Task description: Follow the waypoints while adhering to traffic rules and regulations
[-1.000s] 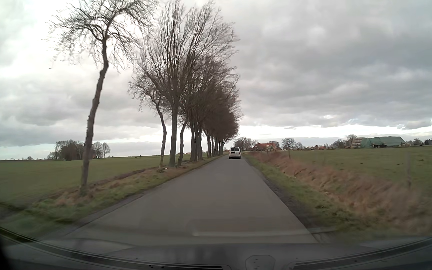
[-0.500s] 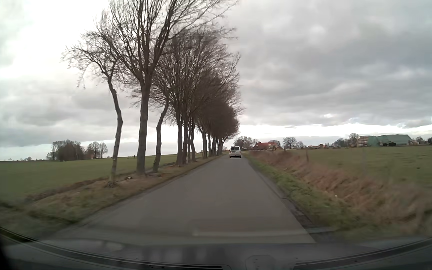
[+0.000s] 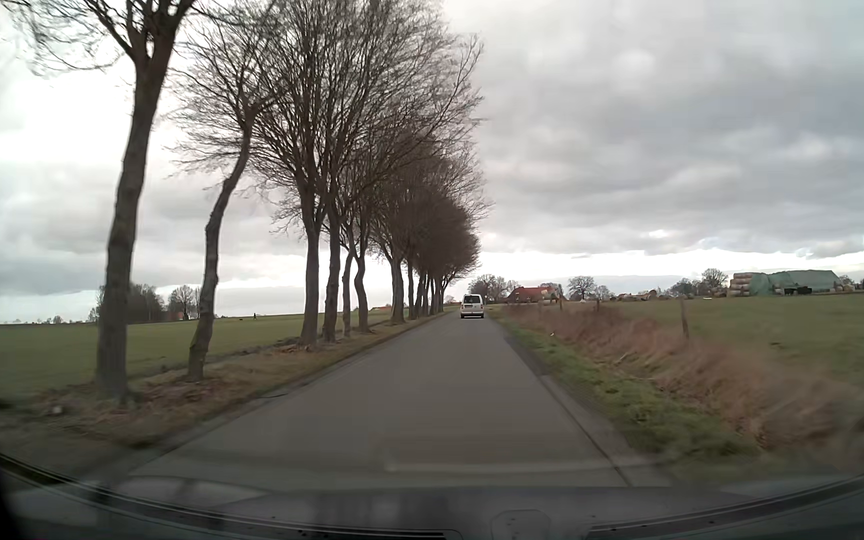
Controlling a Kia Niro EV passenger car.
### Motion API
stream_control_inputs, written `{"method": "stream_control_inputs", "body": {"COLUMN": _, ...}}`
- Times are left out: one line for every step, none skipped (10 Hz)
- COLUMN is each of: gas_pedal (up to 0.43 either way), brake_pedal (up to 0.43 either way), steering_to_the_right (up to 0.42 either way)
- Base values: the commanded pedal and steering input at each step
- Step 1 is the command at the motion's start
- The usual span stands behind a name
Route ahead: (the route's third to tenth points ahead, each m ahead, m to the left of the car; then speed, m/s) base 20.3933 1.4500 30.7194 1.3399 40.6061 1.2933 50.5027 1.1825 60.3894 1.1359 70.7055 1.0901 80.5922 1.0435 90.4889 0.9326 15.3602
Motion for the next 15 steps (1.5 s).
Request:
{"method": "stream_control_inputs", "body": {"gas_pedal": 0.350, "brake_pedal": 0.000, "steering_to_the_right": -0.001}}
{"method": "stream_control_inputs", "body": {"gas_pedal": 0.350, "brake_pedal": 0.000, "steering_to_the_right": 0.000}}
{"method": "stream_control_inputs", "body": {"gas_pedal": 0.350, "brake_pedal": 0.000, "steering_to_the_right": 0.000}}
{"method": "stream_control_inputs", "body": {"gas_pedal": 0.350, "brake_pedal": 0.000, "steering_to_the_right": 0.001}}
{"method": "stream_control_inputs", "body": {"gas_pedal": 0.350, "brake_pedal": 0.000, "steering_to_the_right": 0.002}}
{"method": "stream_control_inputs", "body": {"gas_pedal": 0.339, "brake_pedal": 0.000, "steering_to_the_right": 0.002}}
{"method": "stream_control_inputs", "body": {"gas_pedal": 0.339, "brake_pedal": 0.000, "steering_to_the_right": 0.002}}
{"method": "stream_control_inputs", "body": {"gas_pedal": 0.339, "brake_pedal": 0.000, "steering_to_the_right": 0.002}}
{"method": "stream_control_inputs", "body": {"gas_pedal": 0.339, "brake_pedal": 0.000, "steering_to_the_right": 0.002}}
{"method": "stream_control_inputs", "body": {"gas_pedal": 0.339, "brake_pedal": 0.000, "steering_to_the_right": 0.002}}
{"method": "stream_control_inputs", "body": {"gas_pedal": 0.339, "brake_pedal": 0.000, "steering_to_the_right": 0.001}}
{"method": "stream_control_inputs", "body": {"gas_pedal": 0.339, "brake_pedal": 0.000, "steering_to_the_right": 0.001}}
{"method": "stream_control_inputs", "body": {"gas_pedal": 0.319, "brake_pedal": 0.000, "steering_to_the_right": 0.001}}
{"method": "stream_control_inputs", "body": {"gas_pedal": 0.311, "brake_pedal": 0.000, "steering_to_the_right": 0.001}}
{"method": "stream_control_inputs", "body": {"gas_pedal": 0.299, "brake_pedal": 0.000, "steering_to_the_right": 0.001}}
